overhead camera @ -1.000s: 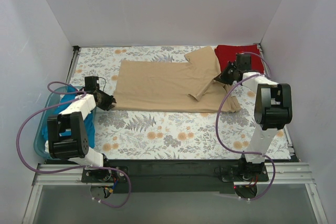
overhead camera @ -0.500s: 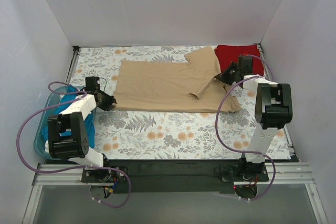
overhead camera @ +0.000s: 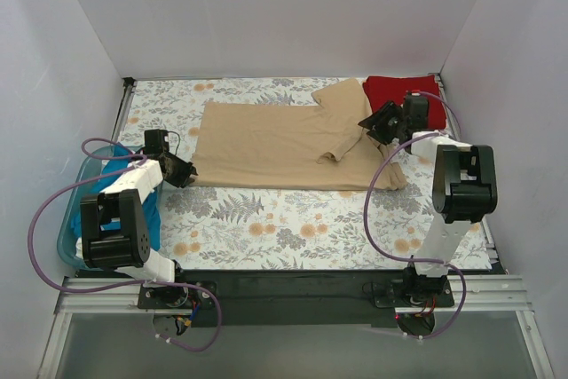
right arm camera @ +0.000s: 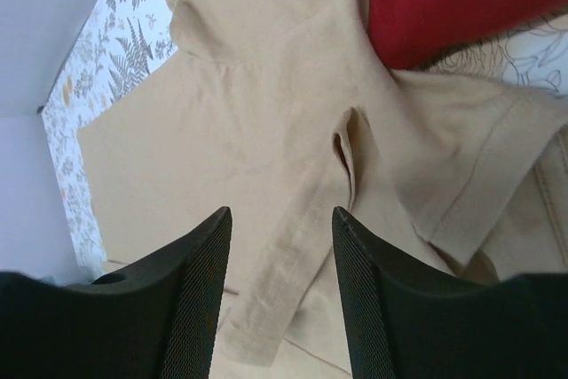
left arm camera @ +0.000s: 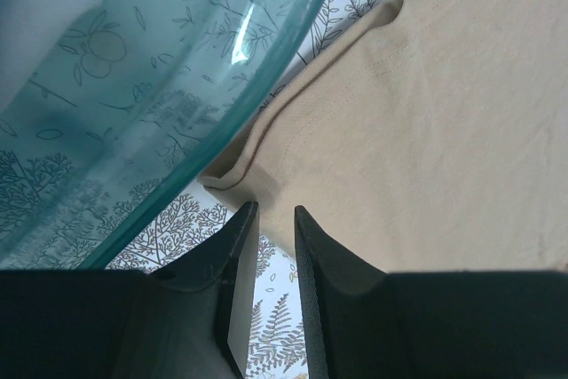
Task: Fold and stack the t-shirts
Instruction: Fold the tshirt
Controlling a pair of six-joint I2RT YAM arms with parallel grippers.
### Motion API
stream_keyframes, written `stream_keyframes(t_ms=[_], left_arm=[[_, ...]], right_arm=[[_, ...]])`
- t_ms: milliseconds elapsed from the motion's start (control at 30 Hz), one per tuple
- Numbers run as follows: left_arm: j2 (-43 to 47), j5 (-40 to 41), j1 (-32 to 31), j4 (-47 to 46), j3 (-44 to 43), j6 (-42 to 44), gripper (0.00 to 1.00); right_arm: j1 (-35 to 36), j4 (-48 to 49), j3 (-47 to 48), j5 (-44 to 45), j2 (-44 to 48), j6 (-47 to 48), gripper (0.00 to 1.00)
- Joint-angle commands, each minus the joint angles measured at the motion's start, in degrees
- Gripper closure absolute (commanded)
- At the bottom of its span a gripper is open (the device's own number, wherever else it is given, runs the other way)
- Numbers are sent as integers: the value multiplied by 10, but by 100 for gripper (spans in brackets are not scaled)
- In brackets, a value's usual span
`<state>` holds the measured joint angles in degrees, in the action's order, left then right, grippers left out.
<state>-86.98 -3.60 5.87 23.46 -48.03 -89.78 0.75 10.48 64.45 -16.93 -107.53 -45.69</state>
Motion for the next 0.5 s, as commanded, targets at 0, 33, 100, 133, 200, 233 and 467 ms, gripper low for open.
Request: stream_keyframes(t_ms=[0, 33, 100, 133, 200, 233, 467], left_arm=[[0, 10, 0, 4, 7, 3, 79], [1, 10, 0, 4, 7, 4, 79], [4, 10, 0, 4, 5, 3, 79], [5, 9, 0, 5, 6, 4, 78], [6, 8, 1, 5, 4, 3, 79], [6, 8, -1, 5, 2, 4, 79], [1, 8, 0, 6, -2, 2, 78]], right_arm=[[3, 25, -31, -6, 71, 48, 44], [11, 23, -41, -5, 89, 57, 44], [19, 8, -66, 7, 104, 85, 44], [23, 1, -71, 12, 109, 96, 45], [40, -21, -72, 38, 114, 126, 45], [45, -33, -66, 47, 105, 136, 45], [86, -178, 105, 84, -11, 211, 47]])
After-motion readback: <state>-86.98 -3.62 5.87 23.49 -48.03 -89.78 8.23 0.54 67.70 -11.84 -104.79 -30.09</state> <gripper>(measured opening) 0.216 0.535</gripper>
